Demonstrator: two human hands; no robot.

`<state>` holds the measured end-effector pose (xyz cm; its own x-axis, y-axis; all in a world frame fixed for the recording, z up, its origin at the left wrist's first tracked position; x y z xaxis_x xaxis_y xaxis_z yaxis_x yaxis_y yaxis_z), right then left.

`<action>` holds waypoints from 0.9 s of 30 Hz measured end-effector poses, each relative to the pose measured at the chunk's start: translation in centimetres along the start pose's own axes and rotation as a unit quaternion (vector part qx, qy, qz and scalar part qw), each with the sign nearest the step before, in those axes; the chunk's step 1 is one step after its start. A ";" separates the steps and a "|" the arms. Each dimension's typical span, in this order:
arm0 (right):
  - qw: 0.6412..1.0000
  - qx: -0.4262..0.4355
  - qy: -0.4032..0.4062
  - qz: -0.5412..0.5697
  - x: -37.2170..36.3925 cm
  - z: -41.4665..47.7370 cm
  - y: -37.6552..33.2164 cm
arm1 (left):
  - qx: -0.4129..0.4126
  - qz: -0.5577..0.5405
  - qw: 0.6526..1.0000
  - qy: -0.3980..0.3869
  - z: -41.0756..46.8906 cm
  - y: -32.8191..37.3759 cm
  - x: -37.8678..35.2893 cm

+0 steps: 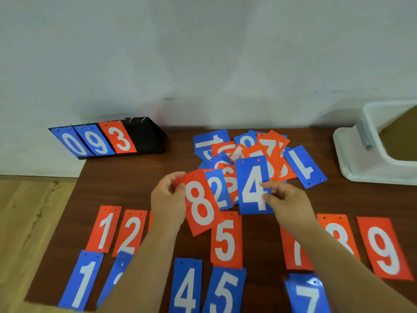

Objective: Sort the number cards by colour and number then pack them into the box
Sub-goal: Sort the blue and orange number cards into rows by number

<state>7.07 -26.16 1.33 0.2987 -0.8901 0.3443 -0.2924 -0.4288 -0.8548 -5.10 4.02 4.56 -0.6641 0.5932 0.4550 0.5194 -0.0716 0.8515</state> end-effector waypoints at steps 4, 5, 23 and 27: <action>0.999 -0.007 -0.035 -0.026 0.6 -5.8 2.7 | 0.009 -0.017 1.000 0.000 -6.1 -1.4 2.3; 0.999 -0.006 -0.046 -0.029 0.7 -7.2 3.4 | 0.004 -0.018 1.000 0.003 -7.8 -1.8 3.1; 0.978 0.063 -0.154 -0.126 -8.0 -19.8 5.5 | 0.062 -0.083 0.994 0.020 -18.8 -12.7 17.0; 0.976 0.053 -0.148 -0.153 -12.8 -20.1 5.9 | 0.074 -0.055 0.996 -0.004 -16.4 -14.8 19.3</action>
<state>-16.72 -20.39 -0.29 0.6117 -0.6324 0.4753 -0.0568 -0.6344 -0.7709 -34.45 3.44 4.97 -0.7167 0.5981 0.3587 0.5183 0.1126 0.8478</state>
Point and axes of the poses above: each hand's wrist, its own z-axis towards the middle knuckle, its own x-axis out of the back of the hand, y = z × x, the point moved 9 cm from there along z, towards the middle knuckle, and after that the axes turned 4 degrees about y, right-handed, at the moved point
